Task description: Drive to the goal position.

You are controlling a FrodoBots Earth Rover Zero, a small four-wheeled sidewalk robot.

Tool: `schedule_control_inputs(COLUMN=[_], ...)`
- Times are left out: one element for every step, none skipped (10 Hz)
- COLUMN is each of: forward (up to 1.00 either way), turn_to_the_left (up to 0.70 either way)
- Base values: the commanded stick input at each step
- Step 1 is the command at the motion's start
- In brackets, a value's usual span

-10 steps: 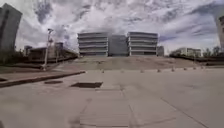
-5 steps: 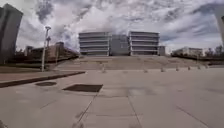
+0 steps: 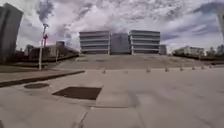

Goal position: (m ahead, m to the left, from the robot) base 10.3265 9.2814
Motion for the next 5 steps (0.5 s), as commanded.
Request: schedule_control_inputs(forward=[1.0,1.0,1.0,1.0,1.0], turn_to_the_left=[0.0,0.0,0.0,0.0,0.0])
